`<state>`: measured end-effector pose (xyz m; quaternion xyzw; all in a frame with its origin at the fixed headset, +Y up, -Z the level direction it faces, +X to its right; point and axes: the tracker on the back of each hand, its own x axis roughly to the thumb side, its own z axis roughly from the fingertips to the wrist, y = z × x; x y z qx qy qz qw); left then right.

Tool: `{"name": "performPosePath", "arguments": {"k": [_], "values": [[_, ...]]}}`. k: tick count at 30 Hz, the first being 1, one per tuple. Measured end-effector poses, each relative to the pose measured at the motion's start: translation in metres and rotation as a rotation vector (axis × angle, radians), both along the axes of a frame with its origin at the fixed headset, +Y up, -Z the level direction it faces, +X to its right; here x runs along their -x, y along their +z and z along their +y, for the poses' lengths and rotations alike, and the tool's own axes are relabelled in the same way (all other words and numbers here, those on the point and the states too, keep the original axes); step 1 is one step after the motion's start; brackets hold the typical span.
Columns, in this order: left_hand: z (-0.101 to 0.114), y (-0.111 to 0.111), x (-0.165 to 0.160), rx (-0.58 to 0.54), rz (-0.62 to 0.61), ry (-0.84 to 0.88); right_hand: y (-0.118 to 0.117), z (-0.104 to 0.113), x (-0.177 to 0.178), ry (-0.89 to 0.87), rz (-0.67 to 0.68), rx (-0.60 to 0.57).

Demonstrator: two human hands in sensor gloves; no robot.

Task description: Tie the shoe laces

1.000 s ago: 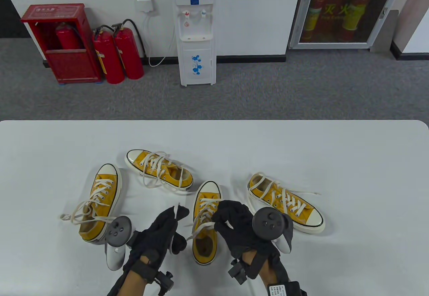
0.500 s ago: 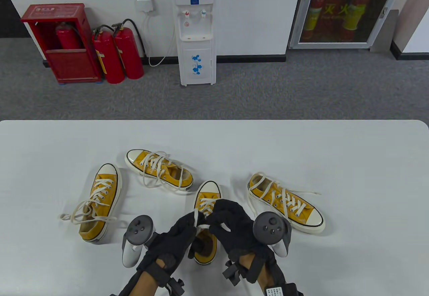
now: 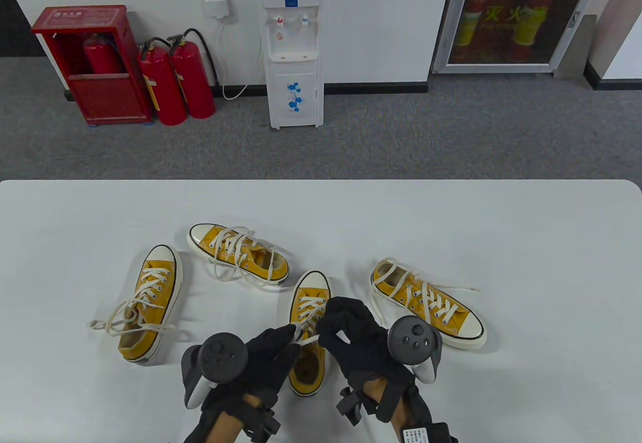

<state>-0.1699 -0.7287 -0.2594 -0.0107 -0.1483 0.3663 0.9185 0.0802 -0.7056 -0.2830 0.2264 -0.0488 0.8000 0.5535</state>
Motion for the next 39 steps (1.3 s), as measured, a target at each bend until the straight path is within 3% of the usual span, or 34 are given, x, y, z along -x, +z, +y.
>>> {"name": "performPosePath", "arguments": {"k": [4, 9, 23, 34, 39], "values": [[0.008, 0.004, -0.004, -0.097, 0.006, -0.121, 0.0, 0.0, -0.001, -0.012, -0.021, -0.005], [0.011, 0.005, -0.005, -0.117, 0.008, -0.089, -0.002, -0.004, -0.003, -0.015, -0.052, -0.001], [0.004, -0.001, -0.002, 0.109, -0.132, 0.286, -0.006, -0.015, 0.006, 0.128, -0.162, -0.021], [-0.003, -0.004, 0.013, 0.176, -0.058, 0.45, 0.0, -0.007, -0.011, 0.096, -0.261, -0.052], [-0.005, -0.005, 0.019, 0.178, -0.025, 0.472, 0.004, -0.002, -0.011, 0.094, -0.224, -0.098]]}}
